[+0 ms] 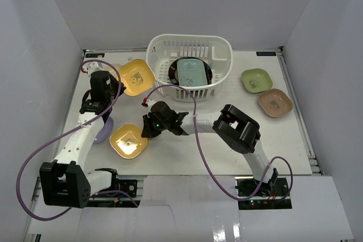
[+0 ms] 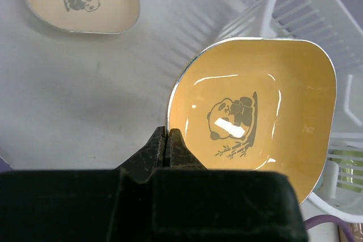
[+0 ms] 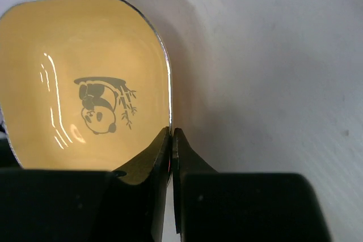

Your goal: Place the plates into the plastic bin on the countertop

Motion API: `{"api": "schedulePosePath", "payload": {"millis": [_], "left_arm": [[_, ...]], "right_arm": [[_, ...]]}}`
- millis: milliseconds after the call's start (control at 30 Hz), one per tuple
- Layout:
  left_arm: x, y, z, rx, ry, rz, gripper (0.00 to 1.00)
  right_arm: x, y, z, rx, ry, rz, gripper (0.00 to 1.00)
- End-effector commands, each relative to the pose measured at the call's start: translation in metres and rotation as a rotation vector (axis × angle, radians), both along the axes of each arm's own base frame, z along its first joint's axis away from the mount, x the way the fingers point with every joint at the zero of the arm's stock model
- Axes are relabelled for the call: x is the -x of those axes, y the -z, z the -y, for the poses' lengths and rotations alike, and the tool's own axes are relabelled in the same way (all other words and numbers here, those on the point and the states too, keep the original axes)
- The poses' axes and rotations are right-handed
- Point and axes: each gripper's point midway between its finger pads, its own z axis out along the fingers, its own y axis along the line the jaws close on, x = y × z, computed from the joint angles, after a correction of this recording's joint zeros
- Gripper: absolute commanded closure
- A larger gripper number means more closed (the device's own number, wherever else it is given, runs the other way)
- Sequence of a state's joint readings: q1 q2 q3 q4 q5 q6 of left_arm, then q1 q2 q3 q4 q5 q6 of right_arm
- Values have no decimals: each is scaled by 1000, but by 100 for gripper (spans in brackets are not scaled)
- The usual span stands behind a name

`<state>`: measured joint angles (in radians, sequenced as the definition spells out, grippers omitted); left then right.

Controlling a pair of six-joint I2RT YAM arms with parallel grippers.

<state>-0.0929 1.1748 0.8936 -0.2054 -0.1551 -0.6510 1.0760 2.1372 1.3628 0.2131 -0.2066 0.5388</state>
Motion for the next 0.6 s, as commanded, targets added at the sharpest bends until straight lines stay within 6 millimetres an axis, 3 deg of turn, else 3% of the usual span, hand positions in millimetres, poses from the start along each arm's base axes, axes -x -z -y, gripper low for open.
{"api": "schedulePosePath", "payload": {"millis": [0, 33, 100, 133, 167, 200, 233, 267, 300, 367, 400, 433, 500, 533, 567], "left_arm": [[-5, -46, 19, 37, 85, 110, 100], [-8, -63, 24, 31, 107, 143, 100], [-14, -71, 42, 19, 162, 149, 100], [-19, -90, 49, 2, 180, 185, 100], [-20, -95, 68, -9, 222, 188, 100], [-28, -90, 77, -31, 234, 170, 100], [-36, -108, 83, -69, 233, 206, 100], [-38, -110, 99, -82, 263, 203, 100], [-50, -96, 109, -99, 279, 165, 100], [-63, -109, 125, -111, 305, 185, 100], [-70, -107, 130, -114, 312, 179, 100], [-81, -90, 137, -128, 321, 144, 100], [-93, -97, 151, -133, 343, 158, 100], [-102, -81, 160, -141, 357, 127, 100], [-105, -78, 169, -145, 375, 122, 100]], "right_arm": [[2, -49, 7, -118, 26, 61, 92], [1, -60, 12, -133, 33, 94, 92], [-2, -85, 34, -148, 79, 165, 92], [-5, -95, 44, -154, 95, 197, 92], [-8, -126, 56, -201, 125, 243, 92], [-10, -118, 75, -175, 150, 246, 92], [-13, -124, 88, -178, 177, 263, 92], [-16, -128, 101, -181, 196, 281, 92], [-22, -154, 120, -225, 236, 315, 92], [-28, -144, 154, -172, 299, 324, 92], [-34, -164, 175, -197, 343, 362, 92], [-37, -158, 192, -171, 377, 368, 92], [-48, -170, 229, -158, 463, 403, 92], [-52, -167, 245, -136, 508, 414, 92], [-61, -179, 267, -148, 574, 442, 92]]}}
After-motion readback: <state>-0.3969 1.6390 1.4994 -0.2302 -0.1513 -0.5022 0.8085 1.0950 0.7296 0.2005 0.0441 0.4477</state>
